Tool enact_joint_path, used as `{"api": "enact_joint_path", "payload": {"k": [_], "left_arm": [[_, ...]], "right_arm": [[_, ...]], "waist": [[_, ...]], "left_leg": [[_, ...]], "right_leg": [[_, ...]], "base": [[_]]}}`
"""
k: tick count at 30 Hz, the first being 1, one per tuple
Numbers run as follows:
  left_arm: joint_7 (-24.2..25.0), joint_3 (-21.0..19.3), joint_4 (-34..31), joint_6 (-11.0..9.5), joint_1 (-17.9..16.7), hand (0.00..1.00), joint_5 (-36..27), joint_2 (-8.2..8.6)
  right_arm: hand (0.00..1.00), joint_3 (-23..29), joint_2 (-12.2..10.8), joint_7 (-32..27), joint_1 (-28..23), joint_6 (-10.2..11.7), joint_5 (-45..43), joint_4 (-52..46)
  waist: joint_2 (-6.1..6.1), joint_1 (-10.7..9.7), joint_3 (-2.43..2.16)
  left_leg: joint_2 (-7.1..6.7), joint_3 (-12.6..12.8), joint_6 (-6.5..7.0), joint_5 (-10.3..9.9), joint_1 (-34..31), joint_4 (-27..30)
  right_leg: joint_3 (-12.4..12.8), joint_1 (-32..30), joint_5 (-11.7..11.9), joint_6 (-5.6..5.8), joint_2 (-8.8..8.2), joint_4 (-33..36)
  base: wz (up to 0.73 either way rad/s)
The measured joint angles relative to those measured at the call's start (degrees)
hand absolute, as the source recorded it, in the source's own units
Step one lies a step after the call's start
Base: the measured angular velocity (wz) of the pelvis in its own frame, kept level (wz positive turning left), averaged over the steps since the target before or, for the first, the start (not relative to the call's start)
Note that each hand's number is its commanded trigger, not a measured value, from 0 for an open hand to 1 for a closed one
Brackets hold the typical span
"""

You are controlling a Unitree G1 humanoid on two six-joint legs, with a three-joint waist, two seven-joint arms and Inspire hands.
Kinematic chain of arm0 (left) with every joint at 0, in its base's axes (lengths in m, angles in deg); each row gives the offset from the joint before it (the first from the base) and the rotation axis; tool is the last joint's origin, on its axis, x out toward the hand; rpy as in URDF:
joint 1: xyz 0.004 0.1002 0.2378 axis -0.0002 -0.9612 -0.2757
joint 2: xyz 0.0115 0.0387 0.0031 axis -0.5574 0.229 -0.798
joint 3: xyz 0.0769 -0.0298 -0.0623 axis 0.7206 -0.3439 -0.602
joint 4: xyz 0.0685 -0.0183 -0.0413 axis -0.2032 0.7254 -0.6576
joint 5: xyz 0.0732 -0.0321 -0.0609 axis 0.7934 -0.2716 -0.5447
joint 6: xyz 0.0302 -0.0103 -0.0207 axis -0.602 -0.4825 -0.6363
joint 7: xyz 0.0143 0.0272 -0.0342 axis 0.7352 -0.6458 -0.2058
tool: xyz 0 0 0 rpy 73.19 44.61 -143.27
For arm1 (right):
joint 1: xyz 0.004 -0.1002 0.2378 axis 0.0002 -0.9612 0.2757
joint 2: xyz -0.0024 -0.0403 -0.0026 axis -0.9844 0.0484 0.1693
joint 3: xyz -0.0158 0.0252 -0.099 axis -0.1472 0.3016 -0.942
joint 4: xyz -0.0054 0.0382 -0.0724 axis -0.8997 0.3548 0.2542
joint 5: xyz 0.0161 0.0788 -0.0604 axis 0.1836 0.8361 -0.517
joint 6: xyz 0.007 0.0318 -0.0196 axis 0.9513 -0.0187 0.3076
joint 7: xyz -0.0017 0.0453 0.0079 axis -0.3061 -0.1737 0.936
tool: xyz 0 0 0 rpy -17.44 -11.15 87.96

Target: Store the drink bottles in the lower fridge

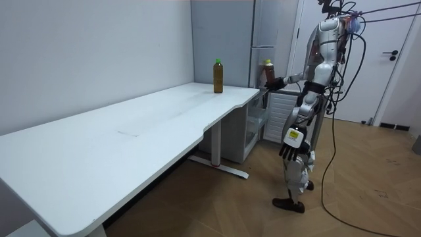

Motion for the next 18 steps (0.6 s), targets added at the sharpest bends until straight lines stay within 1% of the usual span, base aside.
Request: {"api": "enact_joint_path", "payload": {"k": [3, 5, 8, 12, 14, 15, 18], "left_arm": [[-0.1, 0.0, 0.0, 0.0, -0.1, 0.0, -0.1, 0.01], [-0.5, 0.0, 0.1, 0.0, 0.1, 0.0, 0.0, 0.01], [-0.5, 0.0, 0.1, 0.0, 0.1, 0.0, -0.1, 0.01], [-0.4, 0.0, 0.0, 0.1, 0.1, 0.0, -0.1, 0.0], [-0.4, 0.0, -0.1, 0.2, 0.1, 0.0, 0.0, 0.0], [-0.4, 0.0, -0.1, 0.2, 0.1, 0.0, 0.0, 0.0], [-0.4, -0.1, -0.3, 0.3, -0.2, 0.0, 0.0, 0.01]], "right_arm": [[1.0, 0.1, 0.0, -3.1, 0.0, 0.6, 1.5, 0.0], [1.0, 0.1, 0.0, -5.2, 0.0, 1.0, 4.3, 0.1], [1.0, 0.1, 0.0, -6.3, 0.0, 1.0, 8.8, 0.1], [1.0, 0.1, 0.0, -6.0, 0.0, 1.1, 15.2, 1.7], [1.0, 0.2, 0.1, -5.0, 0.3, 1.1, 20.9, 4.3], [1.0, 0.2, 0.0, -4.9, 0.3, 1.1, 22.1, 5.0], [1.0, 0.2, 0.0, -4.2, 0.4, 1.1, 31.0, 7.9]], "waist": [[-0.14, 0.1, 0.09], [-0.24, 0.2, 0.15], [-0.22, 0.3, 0.17], [-0.22, 0.5, 0.17], [-0.18, 0.9, 0.18], [-0.17, 0.9, 0.19], [0.09, 1.2, 0.34]], "left_leg": [[0.0, 0.0, -0.01, 0.0, 0.0, 0.0], [0.0, 0.0, -0.01, 0.0, 0.1, 0.0], [0.0, 0.1, -0.02, 0.0, 0.0, 0.0], [0.01, 0.2, -0.01, 0.0, 0.0, 0.1], [0.0, 0.3, -0.01, 0.0, 0.0, 0.2], [0.0, 0.3, -0.01, 0.0, 0.0, 0.2], [-0.01, 0.2, -0.01, 0.0, 0.0, 0.2]], "right_leg": [[0.0, 0.0, 0.0, 0.0, 0.0, 0.0], [0.0, 0.0, 0.0, 0.0, 0.0, 0.0], [0.0, 0.0, -0.1, 0.08, -0.01, -0.1], [0.2, 0.0, -0.1, 0.12, -0.04, 0.0], [0.4, -0.1, -0.1, 0.12, -0.03, 0.0], [0.4, -0.1, -0.1, 0.12, -0.04, 0.0], [0.4, 0.0, -0.1, 0.16, -0.03, -0.1]], "base": [[0.0], [0.0], [0.0], [0.0], [-0.02], [0.0], [0.0]]}}
